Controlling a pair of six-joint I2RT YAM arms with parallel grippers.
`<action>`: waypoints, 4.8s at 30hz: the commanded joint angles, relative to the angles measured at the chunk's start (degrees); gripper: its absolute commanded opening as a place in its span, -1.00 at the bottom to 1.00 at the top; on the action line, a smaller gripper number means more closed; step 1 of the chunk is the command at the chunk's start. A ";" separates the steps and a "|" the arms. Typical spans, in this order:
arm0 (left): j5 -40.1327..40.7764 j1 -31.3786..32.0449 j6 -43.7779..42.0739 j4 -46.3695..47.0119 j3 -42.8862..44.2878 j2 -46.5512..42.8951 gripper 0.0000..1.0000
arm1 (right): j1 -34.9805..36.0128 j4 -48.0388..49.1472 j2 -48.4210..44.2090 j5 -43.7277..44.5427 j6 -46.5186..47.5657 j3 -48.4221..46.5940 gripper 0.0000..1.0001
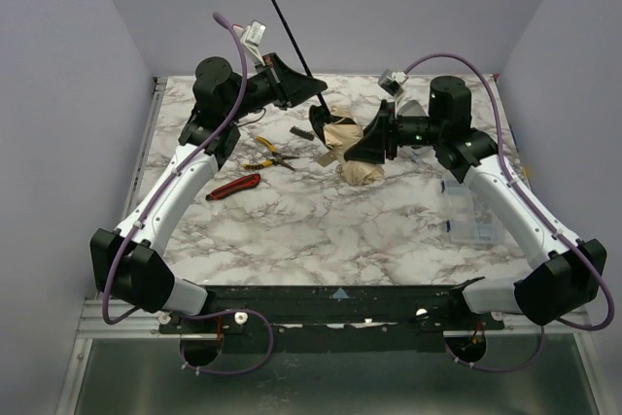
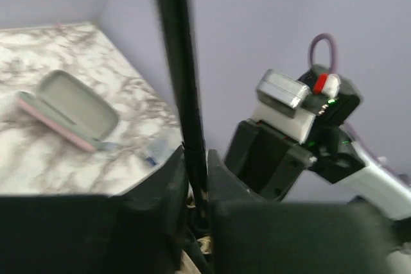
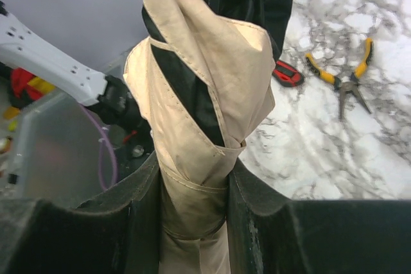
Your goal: Open the umbrella
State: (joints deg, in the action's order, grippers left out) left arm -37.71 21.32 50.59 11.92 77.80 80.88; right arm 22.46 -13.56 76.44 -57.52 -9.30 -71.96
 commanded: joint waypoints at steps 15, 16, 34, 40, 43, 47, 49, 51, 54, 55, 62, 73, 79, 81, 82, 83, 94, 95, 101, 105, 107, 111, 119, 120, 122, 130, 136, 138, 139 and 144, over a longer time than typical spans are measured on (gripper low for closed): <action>-6.14 2.24 -35.67 -19.82 8.38 -4.37 -1.00 | -1.54 -10.19 -0.98 12.66 5.12 -9.36 0.85; -6.08 2.87 -39.00 -21.08 8.27 -4.78 -1.00 | -1.70 -10.74 -0.95 13.14 5.73 -10.20 0.86; -9.81 9.53 -47.09 -21.98 12.16 -4.07 -1.00 | -1.04 -4.05 -0.62 1.71 9.88 -9.39 0.71; -10.62 9.50 -41.71 -19.00 13.33 -2.48 -1.00 | 1.32 1.94 0.06 1.71 6.14 -8.47 0.45; -11.09 9.51 -39.11 -17.56 13.54 -1.96 -1.00 | 3.21 4.18 0.28 2.28 5.43 -7.95 0.34; -11.49 9.51 -36.97 -16.63 13.88 -1.45 -1.00 | 5.22 7.69 0.20 4.26 4.01 -6.93 0.21; -11.92 9.53 -36.07 -15.86 13.84 -1.45 -1.00 | 6.15 9.03 0.32 5.52 3.57 -6.55 0.12; -12.36 9.49 -34.82 -15.32 13.87 -1.40 -1.00 | 6.90 10.18 0.48 6.35 3.15 -6.19 0.01; -12.53 9.52 -34.00 -14.83 13.73 -1.47 -1.00 | 7.68 9.88 0.94 6.84 3.61 -5.77 -0.27; -12.52 9.53 -33.98 -14.81 13.74 -1.61 -1.00 | 7.68 9.66 0.94 7.23 3.87 -5.46 -0.46; -11.37 7.29 -33.04 -15.77 15.16 -2.55 -0.53 | 7.68 8.82 -0.72 8.84 3.28 -2.28 -0.99; -9.02 6.54 -29.83 -14.78 18.25 0.09 -0.01 | 7.78 10.47 -1.11 5.84 2.40 -0.07 -0.99; -8.99 6.58 -28.90 -15.86 18.13 0.84 -0.04 | 8.19 10.94 -2.34 6.90 5.50 0.36 -0.99; -9.53 6.70 -28.55 -15.84 18.25 0.94 -0.48 | 8.47 10.88 -2.71 7.40 6.68 0.83 -0.99; -10.29 6.80 -28.53 -15.56 18.26 0.90 -0.71 | 8.52 10.79 -2.75 7.59 7.11 0.95 -0.99; -11.01 6.97 -28.58 -15.16 18.14 0.89 -0.90 | 8.48 10.60 -2.75 7.59 7.42 0.88 -0.99; -14.51 8.74 -32.37 -16.23 16.17 -1.18 -1.00 | 8.48 15.94 -0.35 10.32 2.65 -4.06 -0.49; -14.37 8.74 -32.34 -16.31 16.16 -1.19 -1.00 | 8.46 16.20 0.01 10.28 2.26 -4.59 -0.49; -13.72 8.74 -32.62 -16.07 15.89 -1.52 -1.00 | 8.47 16.11 0.96 9.58 2.10 -5.04 -0.99; -12.61 6.82 -33.54 -17.42 15.14 -2.79 0.14 | 8.48 16.02 0.64 12.45 1.97 -5.27 -0.99; -11.00 4.23 -33.10 -16.93 12.98 -4.23 0.31 | 8.46 16.11 0.31 14.22 2.67 -5.46 -0.99; -9.62 -0.34 -42.96 -18.55 5.55 -8.83 0.32 | 8.47 16.28 -0.46 16.72 4.16 -5.73 -0.99; -1.10 2.79 -63.66 -27.97 -1.08 -12.23 -0.02 | 8.44 18.53 -1.41 20.08 7.67 -5.58 -0.99; 0.51 4.08 -65.90 -28.98 -0.77 -11.73 -0.06 | 8.48 18.91 -1.43 19.88 7.84 -5.53 -0.99; 3.02 6.86 -70.08 -30.77 0.10 -10.62 -0.12 | 8.47 19.52 -1.40 19.46 8.16 -5.56 -0.99; -2.18 12.16 -81.48 -44.87 1.38 -8.51 0.20 | 8.48 19.54 -1.69 22.63 8.60 -6.84 -0.99; -1.33 12.86 -89.04 -53.14 -1.68 -8.84 0.14 | 8.47 19.27 -1.40 26.22 9.47 -9.48 -0.99; -0.38 12.97 -90.95 -53.74 -3.90 -9.86 0.12 | 8.34 19.21 -1.04 27.51 9.47 -10.47 -0.99; 0.07 13.04 -91.75 -53.83 -4.91 -10.46 0.10 | 8.39 19.27 -0.72 28.31 9.47 -10.78 -0.99; -0.08 13.02 -96.70 -53.69 -12.14 -15.53 -0.36 | 8.29 19.45 -0.09 31.03 9.46 -11.79 -0.99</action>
State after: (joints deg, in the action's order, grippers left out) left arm -37.85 34.06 -39.07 -39.42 70.63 70.48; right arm 30.70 1.89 76.82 -30.61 -0.34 -80.99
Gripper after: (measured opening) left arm 0.434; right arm 0.061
